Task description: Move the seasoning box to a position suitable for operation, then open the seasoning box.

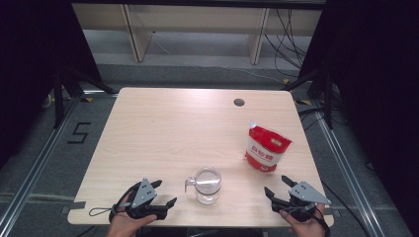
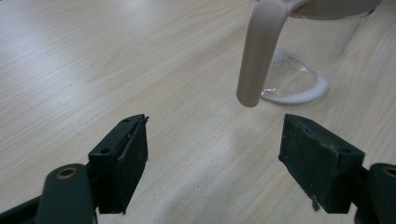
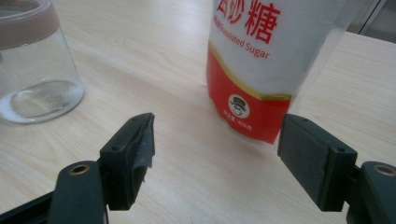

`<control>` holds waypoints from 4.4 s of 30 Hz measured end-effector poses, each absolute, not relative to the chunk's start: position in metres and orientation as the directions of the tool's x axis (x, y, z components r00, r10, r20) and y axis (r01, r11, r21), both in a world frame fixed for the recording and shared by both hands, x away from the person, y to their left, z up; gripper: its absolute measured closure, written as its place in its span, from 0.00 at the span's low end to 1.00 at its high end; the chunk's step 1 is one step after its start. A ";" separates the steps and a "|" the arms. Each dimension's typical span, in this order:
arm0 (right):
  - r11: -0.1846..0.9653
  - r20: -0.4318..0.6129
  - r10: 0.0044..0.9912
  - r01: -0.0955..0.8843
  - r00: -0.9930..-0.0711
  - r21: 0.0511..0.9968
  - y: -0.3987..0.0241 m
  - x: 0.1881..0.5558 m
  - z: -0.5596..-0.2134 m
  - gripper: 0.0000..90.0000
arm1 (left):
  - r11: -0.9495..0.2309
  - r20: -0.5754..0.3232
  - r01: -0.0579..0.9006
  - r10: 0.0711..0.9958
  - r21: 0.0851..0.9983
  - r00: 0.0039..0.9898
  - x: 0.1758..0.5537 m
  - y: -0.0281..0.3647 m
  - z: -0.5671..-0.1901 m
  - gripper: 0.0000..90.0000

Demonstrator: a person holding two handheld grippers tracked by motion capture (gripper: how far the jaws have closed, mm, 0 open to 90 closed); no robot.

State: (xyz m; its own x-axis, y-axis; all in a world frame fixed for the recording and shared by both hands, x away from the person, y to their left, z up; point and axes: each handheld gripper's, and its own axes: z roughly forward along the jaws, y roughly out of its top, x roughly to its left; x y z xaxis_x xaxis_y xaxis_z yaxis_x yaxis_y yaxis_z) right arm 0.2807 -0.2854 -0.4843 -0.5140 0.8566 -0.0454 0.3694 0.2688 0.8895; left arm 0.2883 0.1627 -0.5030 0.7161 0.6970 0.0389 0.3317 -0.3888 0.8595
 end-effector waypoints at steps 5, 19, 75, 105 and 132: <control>0.273 -0.054 0.860 0.368 -0.508 0.889 -0.286 0.280 -0.484 0.32 | -0.378 0.035 0.328 0.701 0.866 0.713 0.288 0.162 -0.503 0.26; 0.271 -0.052 0.859 0.367 -0.509 0.890 -0.285 0.281 -0.485 0.32 | -0.372 0.020 0.311 0.668 0.875 0.744 0.291 0.151 -0.500 0.38; 0.265 -0.040 0.856 0.373 -0.515 0.889 -0.284 0.281 -0.485 0.32 | -0.423 0.061 0.205 0.536 0.883 0.842 0.312 0.138 -0.498 0.82; 0.273 -0.033 0.842 0.373 -0.538 0.887 -0.283 0.288 -0.487 0.32 | -0.390 -0.011 0.292 0.583 0.873 0.812 0.308 0.162 -0.476 0.46; 0.278 -0.047 0.844 0.360 -0.535 0.891 -0.282 0.286 -0.486 0.31 | -0.245 -0.080 0.284 0.609 0.927 0.789 0.306 0.156 -0.448 0.92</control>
